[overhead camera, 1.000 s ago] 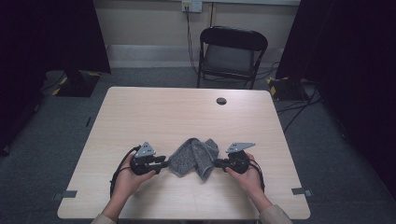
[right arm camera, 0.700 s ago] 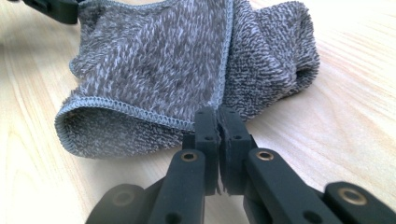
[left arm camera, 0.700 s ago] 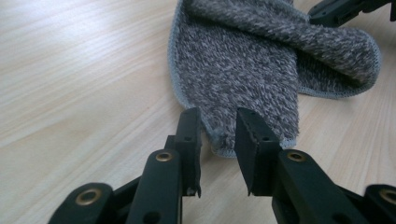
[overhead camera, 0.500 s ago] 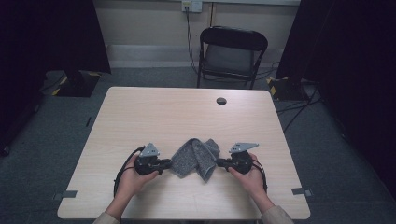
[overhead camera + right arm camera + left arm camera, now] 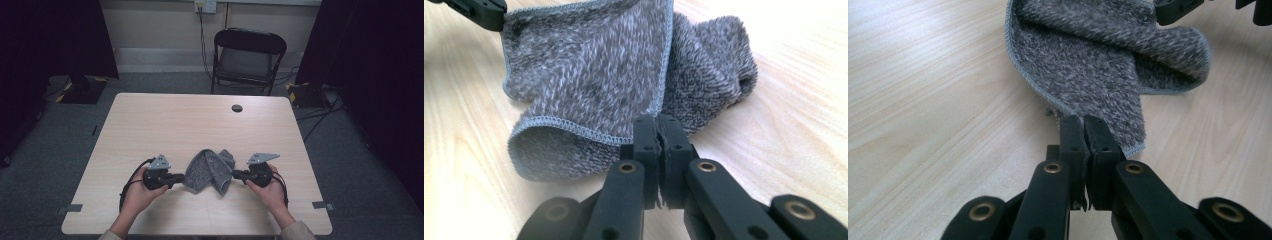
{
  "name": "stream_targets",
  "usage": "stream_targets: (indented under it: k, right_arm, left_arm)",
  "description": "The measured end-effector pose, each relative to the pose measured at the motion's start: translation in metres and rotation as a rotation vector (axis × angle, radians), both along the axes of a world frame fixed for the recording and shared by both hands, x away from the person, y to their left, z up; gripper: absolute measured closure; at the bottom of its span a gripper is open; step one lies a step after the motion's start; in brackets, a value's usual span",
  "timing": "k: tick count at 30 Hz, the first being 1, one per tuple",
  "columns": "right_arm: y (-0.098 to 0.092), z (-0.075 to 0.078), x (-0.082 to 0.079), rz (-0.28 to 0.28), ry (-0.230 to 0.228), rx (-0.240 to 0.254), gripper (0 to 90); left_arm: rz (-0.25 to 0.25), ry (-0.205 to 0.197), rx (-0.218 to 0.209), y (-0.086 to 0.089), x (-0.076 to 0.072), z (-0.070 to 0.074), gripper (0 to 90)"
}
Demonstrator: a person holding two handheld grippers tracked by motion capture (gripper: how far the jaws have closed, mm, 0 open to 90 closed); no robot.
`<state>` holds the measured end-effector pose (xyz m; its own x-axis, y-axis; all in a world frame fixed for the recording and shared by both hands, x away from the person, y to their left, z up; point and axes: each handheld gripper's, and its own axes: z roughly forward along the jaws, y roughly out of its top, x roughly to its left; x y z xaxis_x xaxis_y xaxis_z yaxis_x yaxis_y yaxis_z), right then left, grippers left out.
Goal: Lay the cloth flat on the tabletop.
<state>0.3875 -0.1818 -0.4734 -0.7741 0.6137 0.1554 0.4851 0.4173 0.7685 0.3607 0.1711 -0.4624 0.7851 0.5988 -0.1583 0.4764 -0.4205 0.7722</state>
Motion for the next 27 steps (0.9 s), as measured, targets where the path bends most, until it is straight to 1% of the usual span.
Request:
stream_targets:
  k: [1,4,6,7,11,13,15,16,17,19,20,22,24,25,27]
  right_arm:
    - [-0.001,0.002,0.000,0.001,0.000,0.009,88.1]
    - [-0.002,0.003,0.001,-0.002,-0.004,0.014,88.1]
    - [-0.002,0.003,0.002,-0.001,-0.001,0.014,88.1]
    - [-0.001,0.002,0.002,0.002,-0.001,0.009,88.1]
    - [0.000,0.003,0.004,0.006,0.001,0.013,88.2]
    - [0.000,0.005,0.004,0.006,-0.001,0.020,88.4]
    - [-0.001,0.009,0.002,0.010,-0.003,0.022,88.4]
    - [-0.001,0.009,0.002,0.010,-0.003,0.022,88.4]
    - [-0.005,0.013,-0.001,0.000,-0.005,0.028,88.4]
    - [-0.006,0.013,-0.001,-0.003,-0.004,0.032,88.4]
    - [-0.009,0.015,-0.003,-0.010,-0.004,0.022,88.4]
    - [-0.011,0.016,-0.003,-0.010,-0.006,0.020,88.4]
    - [-0.014,0.021,-0.005,-0.019,-0.010,0.012,88.4]
    - [-0.014,0.021,-0.005,-0.019,-0.010,0.012,88.4]
    - [-0.018,0.027,-0.007,-0.031,-0.022,0.010,88.3]
  left_arm:
    - [0.001,-0.002,0.000,0.000,-0.001,0.001,87.8]
    - [0.003,0.002,-0.007,0.002,-0.003,0.002,87.9]
    - [0.006,-0.003,-0.005,0.003,-0.004,0.003,87.8]
    - [0.007,0.002,-0.012,0.003,-0.005,0.003,87.9]
    - [0.006,0.004,-0.013,0.004,-0.007,0.003,88.0]
    - [0.011,0.002,-0.020,0.006,-0.007,0.006,88.2]
    - [0.013,-0.004,-0.040,0.008,-0.006,0.011,88.3]
    - [0.013,-0.004,-0.040,0.008,-0.006,0.011,88.3]
    - [0.011,-0.007,-0.046,0.008,-0.005,0.014,88.3]
    - [0.003,-0.010,-0.051,0.006,-0.004,0.016,88.3]
    - [-0.001,-0.011,-0.053,0.005,-0.003,0.017,88.3]
    - [-0.011,-0.011,-0.059,0.002,-0.001,0.019,88.3]
    - [-0.017,-0.012,-0.063,0.000,0.000,0.021,88.4]
    - [-0.022,-0.014,-0.064,-0.001,0.001,0.021,88.4]
    - [-0.036,-0.016,-0.062,-0.004,0.002,0.022,88.4]
